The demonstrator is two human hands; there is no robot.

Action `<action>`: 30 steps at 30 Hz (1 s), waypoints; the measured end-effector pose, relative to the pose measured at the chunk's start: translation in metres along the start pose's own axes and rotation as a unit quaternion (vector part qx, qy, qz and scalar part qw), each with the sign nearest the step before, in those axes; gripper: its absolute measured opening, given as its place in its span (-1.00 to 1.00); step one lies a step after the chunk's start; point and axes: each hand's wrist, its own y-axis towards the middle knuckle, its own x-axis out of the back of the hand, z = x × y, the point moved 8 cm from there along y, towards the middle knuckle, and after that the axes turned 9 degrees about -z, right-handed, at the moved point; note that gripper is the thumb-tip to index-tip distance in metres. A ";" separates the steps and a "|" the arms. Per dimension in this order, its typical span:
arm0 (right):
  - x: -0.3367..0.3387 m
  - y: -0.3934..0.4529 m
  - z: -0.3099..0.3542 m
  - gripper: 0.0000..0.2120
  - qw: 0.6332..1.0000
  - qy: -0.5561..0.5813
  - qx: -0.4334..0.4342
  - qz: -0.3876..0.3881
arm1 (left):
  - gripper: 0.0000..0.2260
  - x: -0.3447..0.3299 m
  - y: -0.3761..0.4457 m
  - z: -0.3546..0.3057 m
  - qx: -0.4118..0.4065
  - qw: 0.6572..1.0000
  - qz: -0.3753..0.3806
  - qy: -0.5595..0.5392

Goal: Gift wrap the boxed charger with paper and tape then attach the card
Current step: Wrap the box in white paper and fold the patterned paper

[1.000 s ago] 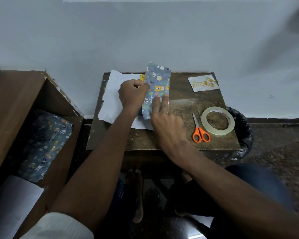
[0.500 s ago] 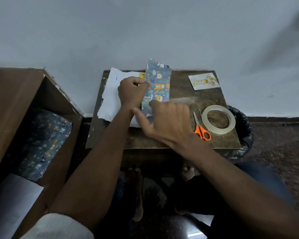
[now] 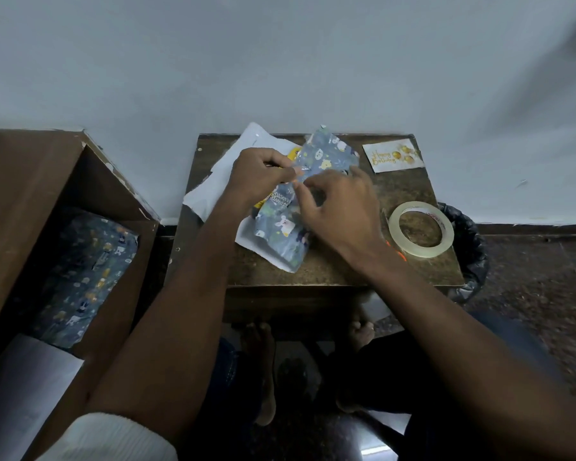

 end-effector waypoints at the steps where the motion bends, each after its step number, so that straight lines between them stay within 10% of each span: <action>1: -0.003 0.003 -0.003 -0.72 1.000 0.007 0.015 0.022 | -0.88 -0.001 -0.001 -0.003 -0.005 1.000 0.015 0.012; 17: -0.018 -0.005 -0.004 0.21 0.944 -0.063 0.123 0.298 | -0.55 -0.020 -0.003 -0.033 -0.131 0.974 0.052 0.176; 25: -0.015 -0.013 0.025 -0.17 0.973 -0.122 0.137 0.140 | -0.55 -0.022 -0.004 -0.038 -0.187 0.948 0.118 0.227; 30: 0.002 0.020 -0.037 -0.60 0.987 0.100 -0.107 0.068 | -0.68 -0.025 -0.009 -0.035 -0.210 0.943 0.122 0.228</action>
